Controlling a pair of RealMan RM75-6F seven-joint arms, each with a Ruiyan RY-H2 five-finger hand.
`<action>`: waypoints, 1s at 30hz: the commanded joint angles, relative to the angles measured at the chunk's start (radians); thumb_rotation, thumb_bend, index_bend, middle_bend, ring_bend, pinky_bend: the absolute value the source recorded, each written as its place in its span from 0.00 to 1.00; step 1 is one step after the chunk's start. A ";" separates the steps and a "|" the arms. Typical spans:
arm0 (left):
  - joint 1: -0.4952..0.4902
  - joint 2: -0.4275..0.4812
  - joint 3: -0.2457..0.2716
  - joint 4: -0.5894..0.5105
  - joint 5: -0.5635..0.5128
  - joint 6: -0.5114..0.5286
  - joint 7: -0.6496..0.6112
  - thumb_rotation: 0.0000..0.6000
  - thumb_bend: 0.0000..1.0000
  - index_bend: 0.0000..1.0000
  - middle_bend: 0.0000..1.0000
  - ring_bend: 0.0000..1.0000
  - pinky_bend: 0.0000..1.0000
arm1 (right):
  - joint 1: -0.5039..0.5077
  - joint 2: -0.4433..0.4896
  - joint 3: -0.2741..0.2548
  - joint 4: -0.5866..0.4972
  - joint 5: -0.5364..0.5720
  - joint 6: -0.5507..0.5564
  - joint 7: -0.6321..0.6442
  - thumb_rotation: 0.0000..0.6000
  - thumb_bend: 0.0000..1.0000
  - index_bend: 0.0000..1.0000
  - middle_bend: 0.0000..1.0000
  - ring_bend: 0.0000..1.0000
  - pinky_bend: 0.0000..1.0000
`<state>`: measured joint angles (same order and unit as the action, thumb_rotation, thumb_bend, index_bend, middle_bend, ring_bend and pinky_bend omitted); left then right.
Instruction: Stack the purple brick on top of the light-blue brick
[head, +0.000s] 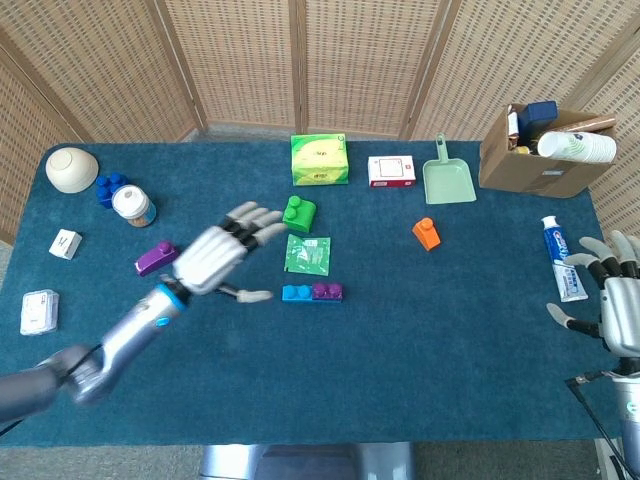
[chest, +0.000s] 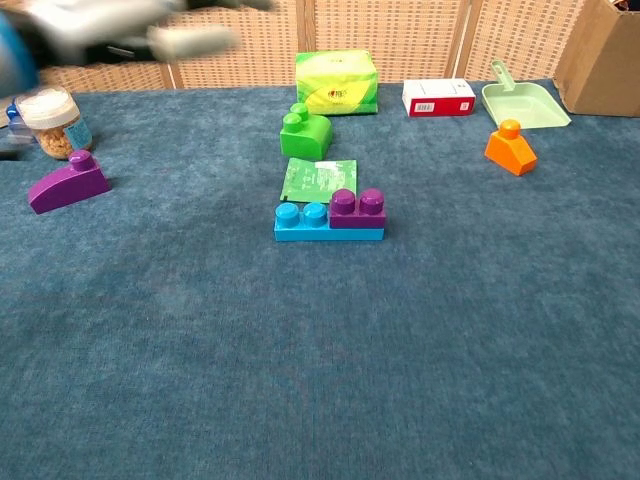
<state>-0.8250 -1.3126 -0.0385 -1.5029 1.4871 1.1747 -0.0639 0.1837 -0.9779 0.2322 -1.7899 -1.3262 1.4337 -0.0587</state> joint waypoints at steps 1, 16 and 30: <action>0.233 0.210 0.088 -0.196 -0.072 0.202 0.091 0.00 0.13 0.07 0.00 0.00 0.00 | 0.027 -0.023 -0.001 0.017 0.010 -0.028 -0.051 0.89 0.15 0.31 0.19 0.00 0.01; 0.656 0.288 0.204 -0.161 -0.046 0.539 0.000 0.00 0.13 0.09 0.00 0.00 0.00 | 0.023 -0.085 -0.034 0.029 0.003 0.018 -0.202 0.82 0.15 0.28 0.18 0.00 0.00; 0.813 0.193 0.194 -0.049 -0.045 0.550 -0.059 0.00 0.13 0.10 0.00 0.00 0.00 | 0.000 -0.108 -0.078 0.010 -0.003 0.016 -0.233 0.81 0.15 0.28 0.17 0.00 0.00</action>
<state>-0.0159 -1.1147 0.1592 -1.5575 1.4392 1.7330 -0.1171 0.1838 -1.0862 0.1542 -1.7800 -1.3294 1.4500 -0.2922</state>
